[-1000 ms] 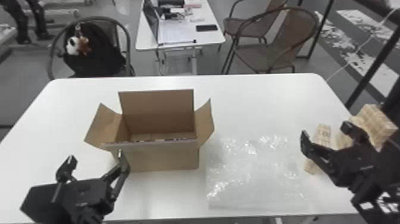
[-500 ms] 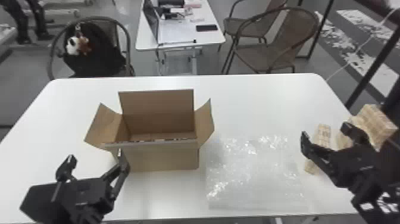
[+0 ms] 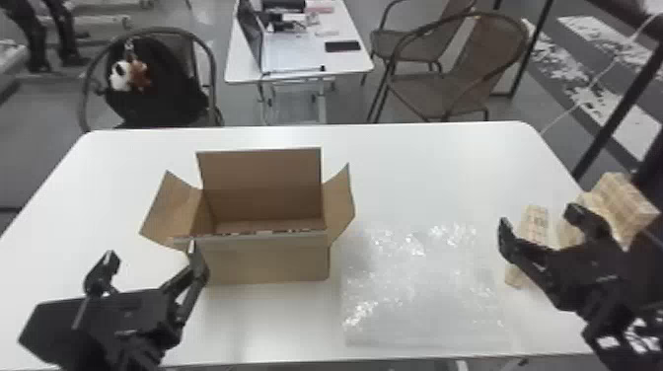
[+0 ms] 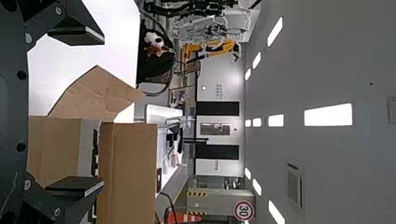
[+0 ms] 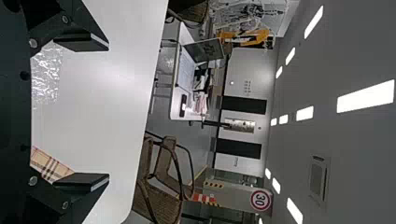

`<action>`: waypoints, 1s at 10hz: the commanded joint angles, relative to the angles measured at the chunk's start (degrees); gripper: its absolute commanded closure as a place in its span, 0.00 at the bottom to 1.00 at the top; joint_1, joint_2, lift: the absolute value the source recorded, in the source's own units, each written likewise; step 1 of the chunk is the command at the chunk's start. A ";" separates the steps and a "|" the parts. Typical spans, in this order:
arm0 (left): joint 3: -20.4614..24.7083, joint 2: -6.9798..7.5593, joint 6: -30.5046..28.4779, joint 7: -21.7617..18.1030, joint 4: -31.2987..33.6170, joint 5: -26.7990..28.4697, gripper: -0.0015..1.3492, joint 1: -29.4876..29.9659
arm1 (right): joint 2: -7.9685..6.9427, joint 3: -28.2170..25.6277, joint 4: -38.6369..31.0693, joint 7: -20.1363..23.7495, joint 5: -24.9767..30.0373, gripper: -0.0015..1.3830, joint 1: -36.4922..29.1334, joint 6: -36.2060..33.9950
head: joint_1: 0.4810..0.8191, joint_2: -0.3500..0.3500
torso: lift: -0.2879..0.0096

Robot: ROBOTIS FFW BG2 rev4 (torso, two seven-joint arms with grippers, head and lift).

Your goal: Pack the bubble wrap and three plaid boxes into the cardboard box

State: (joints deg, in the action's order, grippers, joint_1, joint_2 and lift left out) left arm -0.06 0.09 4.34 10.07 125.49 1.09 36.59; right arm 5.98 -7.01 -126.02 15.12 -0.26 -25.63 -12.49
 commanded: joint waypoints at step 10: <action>35.31 -0.24 -67.62 -32.39 9.33 -18.84 0.17 -27.63 | 1.23 1.56 1.21 0.00 -0.70 0.22 1.37 -0.35 | 0.63 0.78 | 0.47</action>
State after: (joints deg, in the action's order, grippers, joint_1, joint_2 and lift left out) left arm 35.03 0.08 -62.30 -22.48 134.83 -16.60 9.21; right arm 7.21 -5.45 -124.82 15.13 -0.95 -24.26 -12.83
